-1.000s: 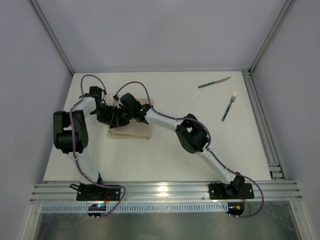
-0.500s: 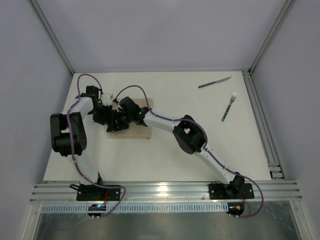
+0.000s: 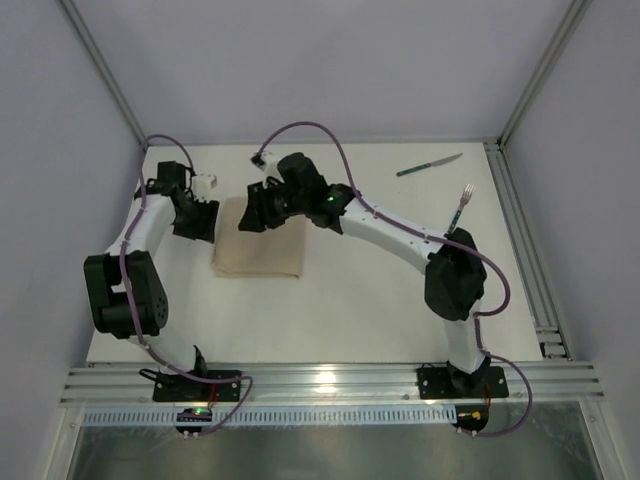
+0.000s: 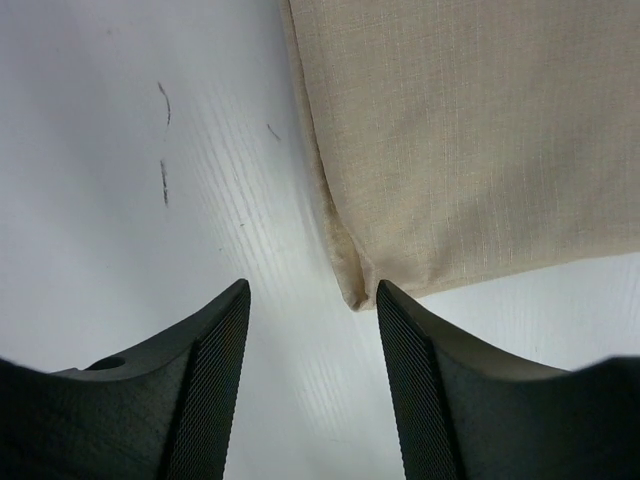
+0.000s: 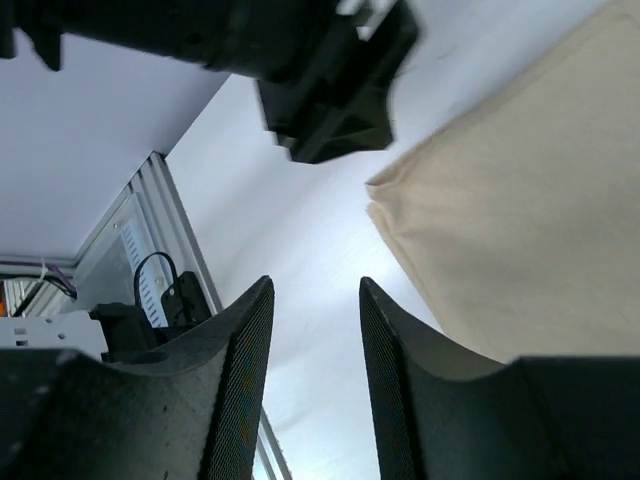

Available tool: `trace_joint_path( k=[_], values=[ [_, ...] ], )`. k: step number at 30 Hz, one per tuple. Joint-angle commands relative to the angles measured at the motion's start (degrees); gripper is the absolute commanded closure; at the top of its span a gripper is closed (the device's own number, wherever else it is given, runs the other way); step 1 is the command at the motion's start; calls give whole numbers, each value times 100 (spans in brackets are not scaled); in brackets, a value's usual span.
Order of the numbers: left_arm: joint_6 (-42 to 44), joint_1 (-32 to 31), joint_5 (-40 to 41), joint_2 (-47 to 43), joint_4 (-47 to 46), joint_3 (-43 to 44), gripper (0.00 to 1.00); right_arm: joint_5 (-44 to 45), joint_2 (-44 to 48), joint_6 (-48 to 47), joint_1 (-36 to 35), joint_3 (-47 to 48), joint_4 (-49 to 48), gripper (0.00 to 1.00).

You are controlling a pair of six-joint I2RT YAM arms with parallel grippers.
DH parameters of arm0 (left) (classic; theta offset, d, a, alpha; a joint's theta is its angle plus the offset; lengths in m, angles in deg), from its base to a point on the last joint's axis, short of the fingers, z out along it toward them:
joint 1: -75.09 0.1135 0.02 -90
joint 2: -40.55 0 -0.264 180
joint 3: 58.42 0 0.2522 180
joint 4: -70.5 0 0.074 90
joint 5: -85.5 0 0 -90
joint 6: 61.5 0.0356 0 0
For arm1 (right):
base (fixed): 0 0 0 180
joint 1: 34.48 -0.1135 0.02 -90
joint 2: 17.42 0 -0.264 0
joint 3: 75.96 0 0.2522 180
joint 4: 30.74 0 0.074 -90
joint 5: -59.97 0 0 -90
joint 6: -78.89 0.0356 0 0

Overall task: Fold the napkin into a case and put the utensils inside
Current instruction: Move the square-folded napkin to the center of the board.

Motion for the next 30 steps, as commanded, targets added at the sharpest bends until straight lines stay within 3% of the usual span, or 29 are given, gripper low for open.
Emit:
trace_joint_path(
  k=[1, 3, 7, 12, 22, 27, 28, 30],
  values=[
    [-27, 8, -234, -376, 232, -179, 43, 64, 267, -56, 922, -784, -25, 57],
    [26, -1, -217, -290, 301, -224, 42, -172, 154, 103, 1293, -926, -210, 50],
    [88, -10, -270, 18, 214, -425, 43, -393, -303, 429, 1997, -803, -500, 47],
    [26, -36, -287, 265, -111, -601, 46, -542, -1041, 587, 2174, -338, -597, 46],
    [26, -45, -24, 818, -533, -795, 70, -648, -2027, 1466, 2192, -196, -1177, 43],
    [52, -36, 11, 880, -594, -830, 78, -315, -2071, 1756, 2192, -293, -1248, 50],
    [78, -45, 29, 871, -603, -830, 79, -201, -2053, 1826, 2192, -328, -1265, 59],
    [96, -36, 38, 845, -612, -830, 82, -139, -2018, 1914, 2209, -468, -1396, 67]
  ],
)
